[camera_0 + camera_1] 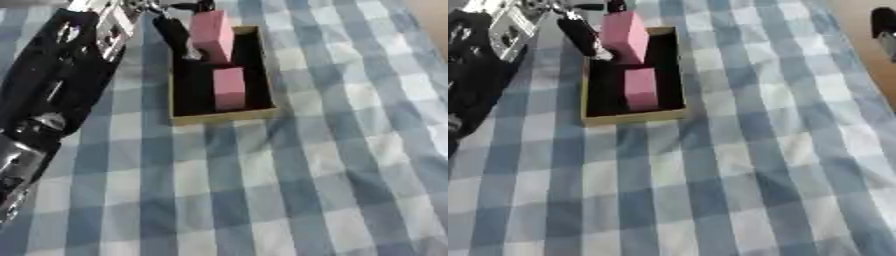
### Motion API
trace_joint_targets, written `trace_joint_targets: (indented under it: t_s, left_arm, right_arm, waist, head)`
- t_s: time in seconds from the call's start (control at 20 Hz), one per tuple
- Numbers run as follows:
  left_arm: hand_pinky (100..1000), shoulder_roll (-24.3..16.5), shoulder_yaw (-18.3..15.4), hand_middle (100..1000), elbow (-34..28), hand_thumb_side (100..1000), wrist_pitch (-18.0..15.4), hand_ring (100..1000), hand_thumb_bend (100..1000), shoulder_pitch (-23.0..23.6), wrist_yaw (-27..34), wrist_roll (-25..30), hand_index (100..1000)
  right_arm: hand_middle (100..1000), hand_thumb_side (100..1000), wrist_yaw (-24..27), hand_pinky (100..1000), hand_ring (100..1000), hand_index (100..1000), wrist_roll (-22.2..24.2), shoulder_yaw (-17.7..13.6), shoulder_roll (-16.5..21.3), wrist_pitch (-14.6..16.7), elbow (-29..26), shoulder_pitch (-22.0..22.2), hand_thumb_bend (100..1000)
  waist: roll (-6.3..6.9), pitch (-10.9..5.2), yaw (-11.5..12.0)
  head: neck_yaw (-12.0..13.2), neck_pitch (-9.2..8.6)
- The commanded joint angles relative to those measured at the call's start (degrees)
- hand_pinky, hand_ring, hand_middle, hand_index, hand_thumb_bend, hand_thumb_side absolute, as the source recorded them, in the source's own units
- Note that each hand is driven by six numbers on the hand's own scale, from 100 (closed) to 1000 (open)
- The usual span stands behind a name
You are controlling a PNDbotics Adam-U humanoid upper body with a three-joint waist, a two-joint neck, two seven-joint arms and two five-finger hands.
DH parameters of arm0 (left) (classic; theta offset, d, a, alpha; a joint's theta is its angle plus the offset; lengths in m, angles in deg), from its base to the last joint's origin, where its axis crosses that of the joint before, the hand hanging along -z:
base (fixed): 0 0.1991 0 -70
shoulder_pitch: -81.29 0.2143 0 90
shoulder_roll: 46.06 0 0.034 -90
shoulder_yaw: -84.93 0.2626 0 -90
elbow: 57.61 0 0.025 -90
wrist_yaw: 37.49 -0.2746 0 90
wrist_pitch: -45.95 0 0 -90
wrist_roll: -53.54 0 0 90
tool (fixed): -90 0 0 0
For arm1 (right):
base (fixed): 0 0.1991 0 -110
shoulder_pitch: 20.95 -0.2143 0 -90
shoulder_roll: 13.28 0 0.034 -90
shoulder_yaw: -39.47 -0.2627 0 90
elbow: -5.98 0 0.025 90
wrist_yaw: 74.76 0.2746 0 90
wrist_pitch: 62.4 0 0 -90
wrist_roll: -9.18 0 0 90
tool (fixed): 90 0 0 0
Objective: Pick up objects on the table and place them in the box.
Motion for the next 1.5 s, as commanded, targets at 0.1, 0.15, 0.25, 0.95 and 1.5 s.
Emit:
trace_joint_targets:
  t_s: [0.1,0.15,0.25,0.95,1.5]
  left_arm:
    - [873,-0.57,-0.35,821,-0.48,583,-1.62,918,614,-0.96,-1.99,1.11,875]
    - [878,-0.6,-0.4,826,-0.53,581,-1.84,925,628,-0.95,-2.76,1.36,879]
    - [900,-0.62,-0.62,862,-0.6,602,-2.01,962,660,-0.92,-3.89,1.55,899]
    - [920,-4.26,-1.93,894,-7.38,534,-0.79,995,532,-0.82,2.6,0.22,894]
    - [913,-17.3,-3.23,890,-16.52,476,1.9,1000,586,4.56,8.04,5.03,876]
  right_arm:
    - [947,100,0.34,896,972,684,0.26,-0.78,0.94,0.08,-1.0,-0.51,100]
    - [947,100,0.34,896,972,684,0.28,-0.81,0.93,0.07,-1.0,-0.49,100]
    - [947,100,0.35,896,972,683,0.29,-0.85,0.92,0.05,-1.0,-0.45,100]
    - [948,100,0.12,894,972,683,-0.03,-1.31,1.28,-0.28,-0.87,0.38,100]
    - [951,100,-0.62,906,977,683,-0.65,-1.53,2.01,-0.53,-0.77,0.82,100]
  waist:
    - [-0.19,-1.26,-0.07]
    - [-0.21,-1.28,-0.06]
    - [-0.23,-1.32,-0.02]
    - [-0.57,-1.98,1.81]
    - [-1.66,-2.76,4.64]
  head:
    - [-0.13,-0.28]
    - [-0.2,-0.2]
    - [-0.36,-0.01]
    - [-1.68,2.03]
    - [-4.03,2.36]
